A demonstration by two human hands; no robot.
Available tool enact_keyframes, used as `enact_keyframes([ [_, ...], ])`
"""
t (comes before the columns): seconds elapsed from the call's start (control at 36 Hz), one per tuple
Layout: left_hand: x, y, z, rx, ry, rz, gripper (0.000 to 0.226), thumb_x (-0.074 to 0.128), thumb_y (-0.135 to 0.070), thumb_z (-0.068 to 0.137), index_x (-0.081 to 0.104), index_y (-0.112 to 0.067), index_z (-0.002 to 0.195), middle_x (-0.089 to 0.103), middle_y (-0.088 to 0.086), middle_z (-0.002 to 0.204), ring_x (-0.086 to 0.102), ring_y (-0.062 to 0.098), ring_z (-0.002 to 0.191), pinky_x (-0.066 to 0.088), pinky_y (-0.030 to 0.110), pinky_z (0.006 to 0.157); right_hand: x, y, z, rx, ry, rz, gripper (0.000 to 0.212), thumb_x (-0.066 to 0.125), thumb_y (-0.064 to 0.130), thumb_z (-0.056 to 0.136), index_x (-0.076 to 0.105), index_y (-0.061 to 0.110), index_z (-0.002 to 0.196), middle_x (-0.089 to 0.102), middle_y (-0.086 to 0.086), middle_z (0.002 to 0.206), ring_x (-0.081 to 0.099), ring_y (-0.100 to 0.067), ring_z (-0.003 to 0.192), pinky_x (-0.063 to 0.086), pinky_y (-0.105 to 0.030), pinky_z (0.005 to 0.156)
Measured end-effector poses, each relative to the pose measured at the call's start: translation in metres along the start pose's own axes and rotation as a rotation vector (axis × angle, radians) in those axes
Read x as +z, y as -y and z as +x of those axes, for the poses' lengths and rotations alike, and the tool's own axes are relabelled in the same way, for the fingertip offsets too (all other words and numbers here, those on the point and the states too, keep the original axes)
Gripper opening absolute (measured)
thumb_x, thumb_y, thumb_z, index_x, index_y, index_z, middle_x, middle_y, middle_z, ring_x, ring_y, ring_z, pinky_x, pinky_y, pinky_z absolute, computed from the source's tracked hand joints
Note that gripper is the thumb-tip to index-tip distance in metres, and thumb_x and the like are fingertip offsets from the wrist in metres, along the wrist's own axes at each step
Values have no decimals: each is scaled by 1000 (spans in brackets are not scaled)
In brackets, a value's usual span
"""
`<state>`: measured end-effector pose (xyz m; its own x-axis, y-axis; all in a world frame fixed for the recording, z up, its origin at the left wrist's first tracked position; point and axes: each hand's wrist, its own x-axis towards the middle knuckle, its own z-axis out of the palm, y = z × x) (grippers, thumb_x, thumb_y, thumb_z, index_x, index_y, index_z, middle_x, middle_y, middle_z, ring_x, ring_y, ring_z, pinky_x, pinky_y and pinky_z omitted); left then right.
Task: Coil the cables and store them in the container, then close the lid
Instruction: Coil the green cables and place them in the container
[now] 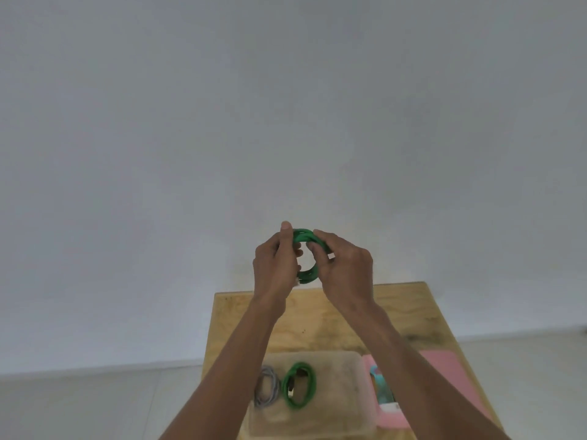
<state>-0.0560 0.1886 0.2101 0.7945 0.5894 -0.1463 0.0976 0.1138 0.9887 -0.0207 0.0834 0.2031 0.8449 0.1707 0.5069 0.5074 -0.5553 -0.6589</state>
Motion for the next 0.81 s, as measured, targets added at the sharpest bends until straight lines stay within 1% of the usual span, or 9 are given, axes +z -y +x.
enact_keyframes([
  [0.17,-6,32,-6,-25,124,69,39,48,-49,103,78,-26,95,76,-6,92,73,11,89,62,48,78,-6,-8,-32,145,13,-84,20,70,27,92,75,24,111,77,4,87,70,-20,76,56,-36,68],
  [0.28,-5,49,-18,-4,144,122,35,49,-46,103,78,-26,98,76,-7,89,73,8,83,61,41,76,-10,-19,-49,219,74,-125,23,65,35,94,73,29,115,77,7,94,69,-17,87,54,-34,74],
  [0.36,-7,62,-27,19,144,199,37,49,-47,103,76,-26,89,74,-3,74,66,7,66,56,36,74,-13,-32,-61,252,108,-166,25,63,39,95,71,32,117,76,7,98,68,-17,91,51,-33,76],
  [0.42,-10,75,-32,55,124,280,34,49,-46,103,71,-29,83,69,-7,69,63,6,67,54,33,78,-16,-42,-69,270,109,-163,24,65,37,94,72,31,117,76,7,98,69,-18,90,52,-34,76],
  [0.47,-15,90,-36,89,59,381,28,51,-42,103,74,-27,104,73,-9,90,64,1,84,52,24,83,-20,-52,-79,304,130,-144,24,66,35,94,73,28,116,77,6,98,70,-19,88,55,-36,76],
  [0.53,-23,113,-39,103,0,452,35,54,-39,102,71,-15,122,72,-1,114,63,6,98,52,27,90,-23,-64,-89,338,155,-117,24,68,31,93,74,25,116,78,4,97,71,-20,85,57,-37,75],
  [0.64,-43,167,-52,154,14,649,44,53,-41,102,64,-11,131,63,9,133,59,24,121,52,50,98,-29,-90,-114,402,225,-127,24,69,29,92,74,22,115,78,2,96,72,-21,86,58,-37,74],
  [0.72,-56,203,-61,164,81,885,58,43,-47,98,57,-9,139,52,15,148,47,34,137,44,53,108,-28,-106,-131,460,290,-149,25,67,30,93,73,22,117,77,0,100,71,-22,89,57,-36,76],
  [0.81,-67,230,-69,194,166,1076,69,31,-52,97,45,-10,150,34,15,161,30,33,149,32,51,117,-22,-119,-145,505,366,-203,27,64,32,95,72,23,119,77,0,103,70,-23,94,54,-33,77],
])
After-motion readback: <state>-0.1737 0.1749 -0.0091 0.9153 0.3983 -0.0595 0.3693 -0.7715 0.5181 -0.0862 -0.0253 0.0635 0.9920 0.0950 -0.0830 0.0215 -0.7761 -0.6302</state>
